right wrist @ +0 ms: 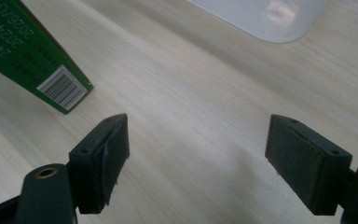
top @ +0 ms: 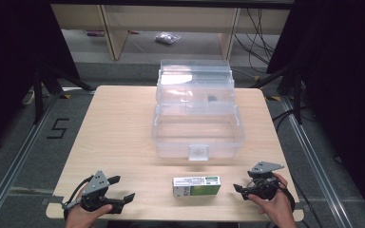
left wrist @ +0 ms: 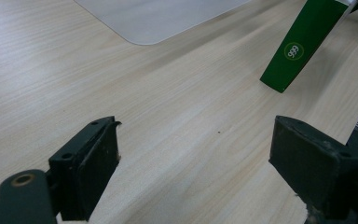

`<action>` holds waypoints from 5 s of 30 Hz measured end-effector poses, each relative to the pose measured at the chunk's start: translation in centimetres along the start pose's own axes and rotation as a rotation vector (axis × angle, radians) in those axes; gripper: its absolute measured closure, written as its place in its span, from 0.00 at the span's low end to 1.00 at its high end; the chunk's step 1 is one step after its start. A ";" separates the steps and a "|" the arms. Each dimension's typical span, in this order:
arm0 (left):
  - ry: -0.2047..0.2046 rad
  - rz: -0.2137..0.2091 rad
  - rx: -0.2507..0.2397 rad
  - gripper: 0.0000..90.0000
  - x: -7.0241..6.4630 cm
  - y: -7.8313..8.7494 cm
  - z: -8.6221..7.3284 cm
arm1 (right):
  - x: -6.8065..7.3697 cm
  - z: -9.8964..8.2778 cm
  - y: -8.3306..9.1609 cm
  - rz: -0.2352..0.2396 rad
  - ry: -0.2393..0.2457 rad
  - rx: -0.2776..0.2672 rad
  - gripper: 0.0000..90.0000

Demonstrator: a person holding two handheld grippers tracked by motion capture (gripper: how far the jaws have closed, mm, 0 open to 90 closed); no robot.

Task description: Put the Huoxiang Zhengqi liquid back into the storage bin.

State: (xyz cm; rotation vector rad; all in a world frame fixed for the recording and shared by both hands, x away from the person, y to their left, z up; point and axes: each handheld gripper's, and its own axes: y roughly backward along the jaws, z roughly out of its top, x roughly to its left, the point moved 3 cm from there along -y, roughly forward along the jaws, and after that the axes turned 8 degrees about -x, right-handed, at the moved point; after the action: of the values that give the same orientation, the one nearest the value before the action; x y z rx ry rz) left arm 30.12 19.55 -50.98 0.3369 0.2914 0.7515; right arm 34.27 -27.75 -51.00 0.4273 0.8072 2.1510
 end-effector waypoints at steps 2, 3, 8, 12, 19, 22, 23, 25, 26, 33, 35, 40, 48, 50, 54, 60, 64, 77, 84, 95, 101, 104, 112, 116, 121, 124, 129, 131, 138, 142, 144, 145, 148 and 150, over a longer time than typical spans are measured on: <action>0.000 -0.003 -0.005 0.16 0.0 0.0 0.0 | 0.2 0.1 0.2 0.001 -0.023 0.008 0.25; -0.001 -0.001 0.002 0.16 0.0 0.0 0.0 | 0.2 0.1 0.2 -0.001 -0.028 0.009 0.25; -0.011 -0.002 0.011 0.16 0.2 0.1 -0.1 | 0.3 0.4 0.5 0.002 -0.025 0.021 0.25; 0.008 -0.001 -0.007 0.16 0.0 -0.1 -0.1 | 0.2 0.9 0.7 0.008 0.007 0.002 0.24; -0.010 -0.002 0.011 0.16 0.2 0.1 0.0 | 0.4 2.0 1.4 0.040 0.052 0.028 0.24; -0.004 -0.006 0.010 0.16 0.2 0.0 -0.1 | 0.6 2.4 1.6 0.052 0.091 0.022 0.24; -0.004 -0.006 0.010 0.16 0.2 0.0 -0.1 | 0.6 2.4 1.6 0.052 0.091 0.022 0.24; 0.002 -0.001 0.007 0.16 0.1 0.1 -0.1 | 0.9 2.8 2.0 0.060 0.102 0.030 0.24; 0.002 -0.001 0.007 0.16 0.1 0.1 -0.1 | 0.9 2.8 2.0 0.060 0.102 0.030 0.24; -0.002 0.000 0.013 0.16 0.2 0.0 -0.2 | 2.7 4.3 3.6 0.129 0.174 0.044 0.22; -0.001 0.002 0.013 0.16 0.2 0.0 -0.1 | 3.5 4.8 3.9 0.147 0.201 0.054 0.22; 0.000 0.004 0.013 0.16 0.2 0.0 -0.1 | 5.0 5.7 4.1 0.181 0.224 0.083 0.22; 0.010 -0.002 0.008 0.16 0.4 0.0 -0.2 | 7.2 8.3 2.2 0.249 0.353 0.117 0.22; 0.021 -0.001 -0.002 0.16 0.3 -0.1 -0.2 | 7.7 8.8 1.7 0.261 0.366 0.123 0.22; 0.034 -0.007 -0.004 0.16 0.5 -0.3 -0.2 | 8.3 9.5 0.9 0.278 0.391 0.132 0.22; 0.045 -0.006 0.005 0.16 0.6 -0.4 -0.3 | 9.7 10.7 -0.5 0.331 0.432 0.176 0.22; 0.048 -0.017 0.003 0.16 0.8 -0.5 -0.3 | 10.6 11.4 -1.5 0.358 0.458 0.210 0.22; 0.056 -0.009 -0.011 0.16 0.7 -0.4 -0.3 | 13.1 12.2 -4.6 0.408 0.547 0.315 0.27; 0.053 -0.009 0.000 0.16 0.7 -0.4 -0.3 | 12.7 11.8 -5.9 0.358 0.593 0.412 0.32; 0.050 -0.013 -0.003 0.16 0.6 -0.4 -0.3 | 12.3 11.6 -6.8 0.353 0.634 0.503 0.48; 0.049 -0.014 -0.001 0.16 0.6 -0.4 -0.3 | 12.6 11.6 -7.0 0.366 0.675 0.540 0.64; 0.044 -0.014 0.001 0.16 0.6 -0.4 -0.3 | 12.7 11.7 -7.1 0.387 0.749 0.534 0.68; 0.050 -0.021 -0.005 0.16 0.6 -0.4 -0.2 | 13.2 12.1 -6.5 0.355 0.756 0.581 0.72; 0.049 -0.016 0.000 0.16 0.6 -0.4 -0.3 | 13.0 12.5 -6.0 0.365 0.772 0.567 0.72; 0.050 -0.014 -0.002 0.16 0.6 -0.4 -0.3 | 12.6 13.0 -5.3 0.383 0.786 0.566 0.72; 0.050 -0.014 0.000 0.16 0.6 -0.4 -0.3 | 12.5 13.2 -4.9 0.380 0.772 0.573 0.72; 0.048 -0.014 0.002 0.16 0.6 -0.4 -0.3 | 11.9 14.4 -3.8 0.399 0.779 0.551 0.72; 0.048 -0.013 0.003 0.16 0.7 -0.4 -0.3 | 11.5 14.9 -3.6 0.424 0.811 0.525 0.72; 0.039 -0.018 0.010 0.17 0.7 -0.4 -0.3 | 10.9 16.4 -2.1 0.412 0.811 0.504 0.72; 0.036 -0.022 0.012 0.17 0.8 -0.4 -0.3 | 10.4 17.7 -1.5 0.433 0.848 0.466 0.72; 0.036 -0.022 0.011 0.16 0.8 -0.4 -0.3 | 10.2 18.4 -1.0 0.422 0.836 0.463 0.72; 0.036 -0.022 0.012 0.16 0.8 -0.4 -0.3 | 10.1 18.7 -0.6 0.402 0.811 0.468 0.72; 0.037 -0.021 0.011 0.17 0.8 -0.4 -0.3 | 9.9 19.3 -0.1 0.395 0.810 0.469 0.72; 0.038 -0.021 0.009 0.17 0.8 -0.5 -0.3 | 9.8 19.9 0.3 0.385 0.808 0.467 0.72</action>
State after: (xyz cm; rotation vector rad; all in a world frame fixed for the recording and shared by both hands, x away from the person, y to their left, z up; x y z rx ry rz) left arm 30.85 19.86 -51.58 0.3279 0.3343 0.7365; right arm 38.47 -12.32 -35.69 -0.1059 1.8185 2.4958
